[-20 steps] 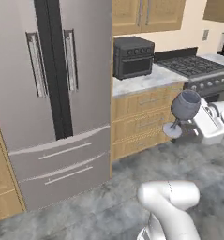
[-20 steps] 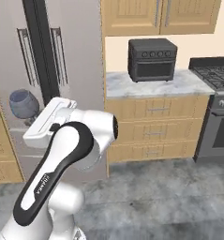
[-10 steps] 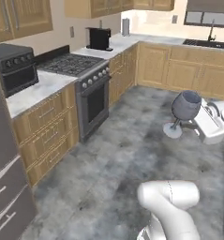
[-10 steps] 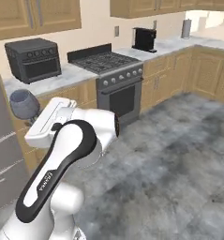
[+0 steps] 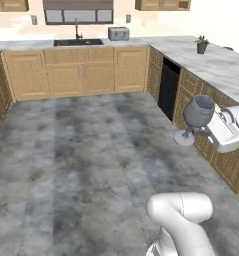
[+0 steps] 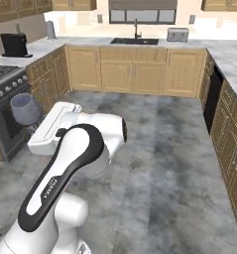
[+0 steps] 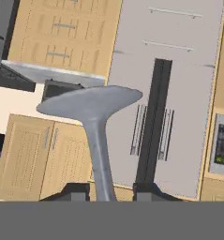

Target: Retrieve the wine glasses from the counter and place one next to each plate.

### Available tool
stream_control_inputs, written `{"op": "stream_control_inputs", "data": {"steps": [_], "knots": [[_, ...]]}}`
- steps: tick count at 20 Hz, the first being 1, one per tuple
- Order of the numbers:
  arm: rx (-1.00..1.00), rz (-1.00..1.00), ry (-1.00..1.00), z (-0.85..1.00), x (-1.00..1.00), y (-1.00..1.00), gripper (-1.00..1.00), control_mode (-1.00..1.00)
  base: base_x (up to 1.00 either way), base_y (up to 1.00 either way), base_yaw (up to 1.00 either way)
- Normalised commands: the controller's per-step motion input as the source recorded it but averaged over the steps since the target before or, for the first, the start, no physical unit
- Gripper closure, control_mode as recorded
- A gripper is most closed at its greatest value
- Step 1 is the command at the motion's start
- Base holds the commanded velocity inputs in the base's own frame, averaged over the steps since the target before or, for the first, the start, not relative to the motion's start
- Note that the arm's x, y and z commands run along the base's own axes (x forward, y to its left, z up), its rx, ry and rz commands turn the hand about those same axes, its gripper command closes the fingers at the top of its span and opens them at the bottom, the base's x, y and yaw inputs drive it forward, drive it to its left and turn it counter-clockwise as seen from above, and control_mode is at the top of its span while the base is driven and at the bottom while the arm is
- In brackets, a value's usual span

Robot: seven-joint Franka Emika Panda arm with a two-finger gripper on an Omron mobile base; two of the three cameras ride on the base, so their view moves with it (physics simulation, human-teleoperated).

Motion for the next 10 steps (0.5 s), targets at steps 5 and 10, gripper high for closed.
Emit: {"op": "stream_control_inputs", "data": {"steps": [5,10], "knots": [[0.0,0.0,0.0,0.0,0.0,0.0,1.0,1.0,-0.56,-0.17,-0.69],[0.0,0.0,0.0,0.0,0.0,0.0,1.0,1.0,-0.11,-1.0,-0.2]]}}
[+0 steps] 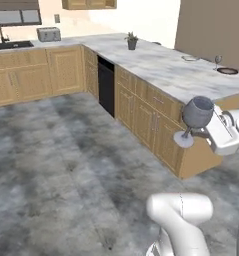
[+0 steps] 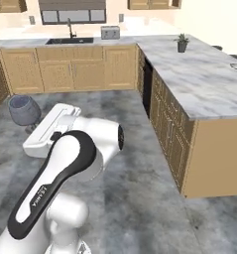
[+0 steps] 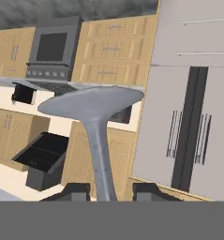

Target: Retrieve the wine glasses from the counter and place one next to each plate.

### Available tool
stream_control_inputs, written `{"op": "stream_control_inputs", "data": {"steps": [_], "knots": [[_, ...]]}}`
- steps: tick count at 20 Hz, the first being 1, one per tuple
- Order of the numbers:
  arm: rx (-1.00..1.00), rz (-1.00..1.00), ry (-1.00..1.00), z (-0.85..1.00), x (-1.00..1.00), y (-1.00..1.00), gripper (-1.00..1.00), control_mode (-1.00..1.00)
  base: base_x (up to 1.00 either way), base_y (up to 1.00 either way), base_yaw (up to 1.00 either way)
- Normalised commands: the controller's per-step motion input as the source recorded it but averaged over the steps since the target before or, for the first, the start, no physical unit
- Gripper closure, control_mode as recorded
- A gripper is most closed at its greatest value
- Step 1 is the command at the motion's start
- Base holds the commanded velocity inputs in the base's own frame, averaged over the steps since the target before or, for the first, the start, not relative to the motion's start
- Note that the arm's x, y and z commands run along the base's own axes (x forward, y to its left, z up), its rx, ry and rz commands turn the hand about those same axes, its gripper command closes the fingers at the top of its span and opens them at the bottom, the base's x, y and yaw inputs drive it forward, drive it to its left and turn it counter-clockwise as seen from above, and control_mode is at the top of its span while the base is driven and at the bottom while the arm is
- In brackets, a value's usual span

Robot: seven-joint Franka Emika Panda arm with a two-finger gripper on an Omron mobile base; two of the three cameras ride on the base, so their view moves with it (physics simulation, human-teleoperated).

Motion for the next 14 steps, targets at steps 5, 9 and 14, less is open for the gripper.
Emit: {"op": "stream_control_inputs", "data": {"steps": [5,9,14], "knots": [[0.0,0.0,0.0,0.0,0.0,0.0,1.0,1.0,0.0,-1.0,0.0],[0.0,0.0,0.0,0.0,0.0,0.0,1.0,1.0,0.0,-1.0,0.0],[0.0,0.0,0.0,0.0,0.0,0.0,1.0,1.0,0.0,-1.0,0.0]]}}
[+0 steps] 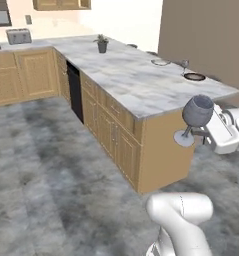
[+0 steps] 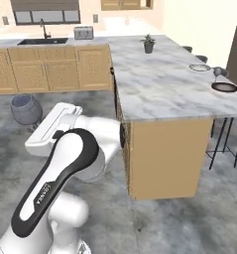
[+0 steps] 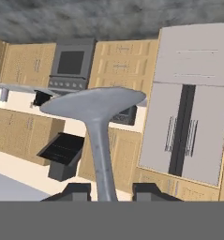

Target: Retrieve the wine glasses from the counter and place one next to each plate.

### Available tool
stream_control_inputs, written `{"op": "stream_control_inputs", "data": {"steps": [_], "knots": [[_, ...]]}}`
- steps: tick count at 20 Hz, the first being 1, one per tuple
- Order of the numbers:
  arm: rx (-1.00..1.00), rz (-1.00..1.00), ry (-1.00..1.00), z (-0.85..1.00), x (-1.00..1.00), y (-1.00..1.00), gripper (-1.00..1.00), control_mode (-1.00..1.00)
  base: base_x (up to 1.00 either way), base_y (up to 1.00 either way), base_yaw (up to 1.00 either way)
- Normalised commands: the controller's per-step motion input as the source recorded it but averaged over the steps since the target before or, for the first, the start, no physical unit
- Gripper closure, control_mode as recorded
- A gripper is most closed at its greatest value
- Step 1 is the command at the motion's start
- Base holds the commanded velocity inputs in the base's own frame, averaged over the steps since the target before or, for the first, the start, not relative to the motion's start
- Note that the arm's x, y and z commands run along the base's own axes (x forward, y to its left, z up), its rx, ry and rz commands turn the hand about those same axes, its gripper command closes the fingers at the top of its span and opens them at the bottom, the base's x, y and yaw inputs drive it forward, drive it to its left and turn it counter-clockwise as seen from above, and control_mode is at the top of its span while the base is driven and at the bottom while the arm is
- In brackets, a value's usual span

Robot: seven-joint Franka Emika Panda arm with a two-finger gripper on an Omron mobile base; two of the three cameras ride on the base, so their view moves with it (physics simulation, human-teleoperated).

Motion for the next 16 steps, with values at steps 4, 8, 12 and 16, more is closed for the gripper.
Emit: {"op": "stream_control_inputs", "data": {"steps": [4,8,12,16], "knots": [[0.0,0.0,0.0,0.0,0.0,0.0,1.0,1.0,0.0,-1.0,0.0],[0.0,0.0,0.0,0.0,0.0,0.0,1.0,1.0,0.0,-1.0,0.0],[0.0,0.0,0.0,0.0,0.0,0.0,1.0,1.0,0.0,-1.0,0.0],[0.0,0.0,0.0,0.0,0.0,0.0,1.0,1.0,0.0,-1.0,0.0]]}}
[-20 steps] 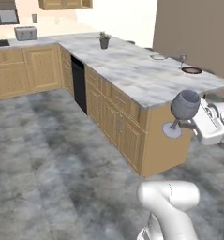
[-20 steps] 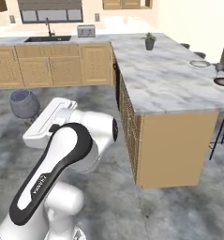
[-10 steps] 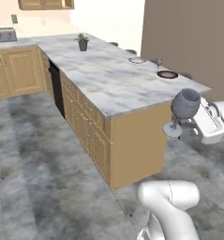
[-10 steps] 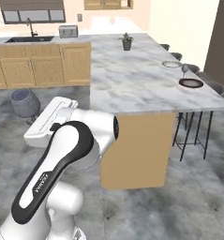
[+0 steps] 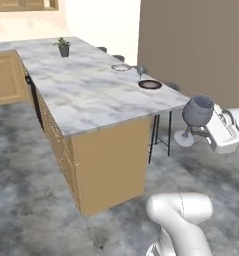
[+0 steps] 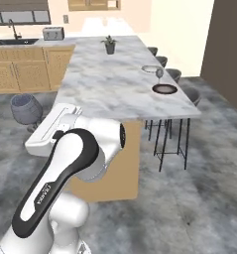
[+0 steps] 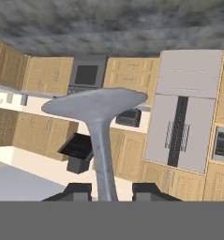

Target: Retrieve the wine glasses from the counter and place one next to each plate.

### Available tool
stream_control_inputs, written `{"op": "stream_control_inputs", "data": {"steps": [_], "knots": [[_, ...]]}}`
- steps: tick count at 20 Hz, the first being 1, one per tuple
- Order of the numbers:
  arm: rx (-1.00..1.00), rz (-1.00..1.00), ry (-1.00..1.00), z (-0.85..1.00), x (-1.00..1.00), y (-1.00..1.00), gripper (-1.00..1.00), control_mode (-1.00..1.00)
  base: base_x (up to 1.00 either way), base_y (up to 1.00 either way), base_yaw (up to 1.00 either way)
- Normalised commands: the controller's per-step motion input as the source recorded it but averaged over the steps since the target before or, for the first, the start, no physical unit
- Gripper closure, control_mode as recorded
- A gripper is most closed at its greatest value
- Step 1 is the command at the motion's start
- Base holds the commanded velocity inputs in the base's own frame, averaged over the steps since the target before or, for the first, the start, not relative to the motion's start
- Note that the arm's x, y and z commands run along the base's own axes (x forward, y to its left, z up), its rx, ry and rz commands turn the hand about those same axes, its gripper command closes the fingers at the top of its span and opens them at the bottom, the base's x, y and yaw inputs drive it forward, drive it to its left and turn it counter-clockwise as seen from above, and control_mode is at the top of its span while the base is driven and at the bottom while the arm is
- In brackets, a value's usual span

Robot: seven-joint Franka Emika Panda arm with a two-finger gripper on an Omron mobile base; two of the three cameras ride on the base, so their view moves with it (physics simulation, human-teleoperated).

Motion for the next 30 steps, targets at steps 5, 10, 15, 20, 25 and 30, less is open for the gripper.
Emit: {"op": "stream_control_inputs", "data": {"steps": [5,10,15,20,25,30], "knots": [[0.0,0.0,0.0,0.0,0.0,0.0,1.0,1.0,0.0,-1.0,0.0],[0.0,0.0,0.0,0.0,0.0,0.0,1.0,1.0,0.0,-1.0,0.0],[0.0,0.0,0.0,0.0,0.0,0.0,1.0,1.0,0.0,-1.0,0.0],[0.0,0.0,0.0,0.0,0.0,0.0,1.0,1.0,0.0,-1.0,0.0],[0.0,0.0,0.0,0.0,0.0,0.0,1.0,1.0,0.39,-1.0,0.0],[0.0,0.0,0.0,0.0,0.0,0.0,1.0,1.0,0.7,-1.0,0.11]]}}
